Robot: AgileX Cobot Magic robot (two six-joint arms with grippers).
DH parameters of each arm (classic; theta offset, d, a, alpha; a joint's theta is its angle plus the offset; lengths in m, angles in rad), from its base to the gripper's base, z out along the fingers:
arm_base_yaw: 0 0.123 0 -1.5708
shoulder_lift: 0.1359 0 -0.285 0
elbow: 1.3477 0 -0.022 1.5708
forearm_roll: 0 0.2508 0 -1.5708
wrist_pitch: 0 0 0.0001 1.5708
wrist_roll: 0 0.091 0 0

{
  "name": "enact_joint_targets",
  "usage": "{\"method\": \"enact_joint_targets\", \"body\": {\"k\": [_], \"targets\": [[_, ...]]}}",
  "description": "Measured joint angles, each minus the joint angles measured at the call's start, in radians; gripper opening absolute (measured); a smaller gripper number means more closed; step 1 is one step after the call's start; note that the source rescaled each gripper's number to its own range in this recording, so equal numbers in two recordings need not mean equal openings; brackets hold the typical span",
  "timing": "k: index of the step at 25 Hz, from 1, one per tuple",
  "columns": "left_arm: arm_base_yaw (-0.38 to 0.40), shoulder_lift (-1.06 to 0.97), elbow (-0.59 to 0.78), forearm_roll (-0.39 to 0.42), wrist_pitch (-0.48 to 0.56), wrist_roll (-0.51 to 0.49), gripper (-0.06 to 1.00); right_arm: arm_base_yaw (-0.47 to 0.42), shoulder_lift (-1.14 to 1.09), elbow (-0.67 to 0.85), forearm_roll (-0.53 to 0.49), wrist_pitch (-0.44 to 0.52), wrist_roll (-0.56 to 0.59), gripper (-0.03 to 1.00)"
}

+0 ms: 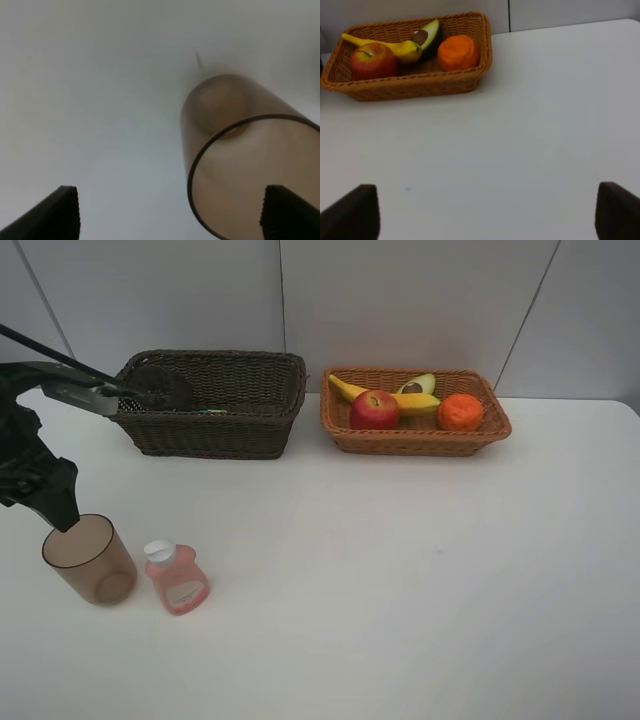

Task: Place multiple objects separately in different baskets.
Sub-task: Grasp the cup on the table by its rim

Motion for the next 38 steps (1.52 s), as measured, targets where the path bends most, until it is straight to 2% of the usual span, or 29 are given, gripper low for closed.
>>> {"method": "enact_joint_targets", "body": {"k": [12, 20, 29, 31, 32, 38], "targets": [[0.0, 0.012, 0.143, 0.012, -0.223, 0.012, 0.96, 0.0, 0.0, 0.0, 0.0, -0.001, 0.0, 0.85], [0.0, 0.108, 0.144, 0.015, -0.29, 0.015, 0.96, 0.0, 0.0, 0.0, 0.0, -0.001, 0.0, 0.85], [0.0, 0.129, 0.146, 0.013, -0.298, 0.016, 0.95, 0.0, 0.0, 0.0, 0.0, -0.001, 0.0, 0.85], [0.0, 0.129, 0.146, 0.012, -0.299, 0.016, 0.89, 0.0, 0.0, 0.0, 0.0, -0.001, 0.0, 0.85], [0.0, 0.129, 0.146, 0.011, -0.299, 0.016, 0.83, 0.0, 0.0, 0.0, 0.0, -0.001, 0.0, 0.85], [0.0, 0.129, 0.146, 0.001, -0.299, 0.023, 0.24, 0.0, 0.0, 0.0, 0.0, -0.002, 0.0, 0.85]]}}
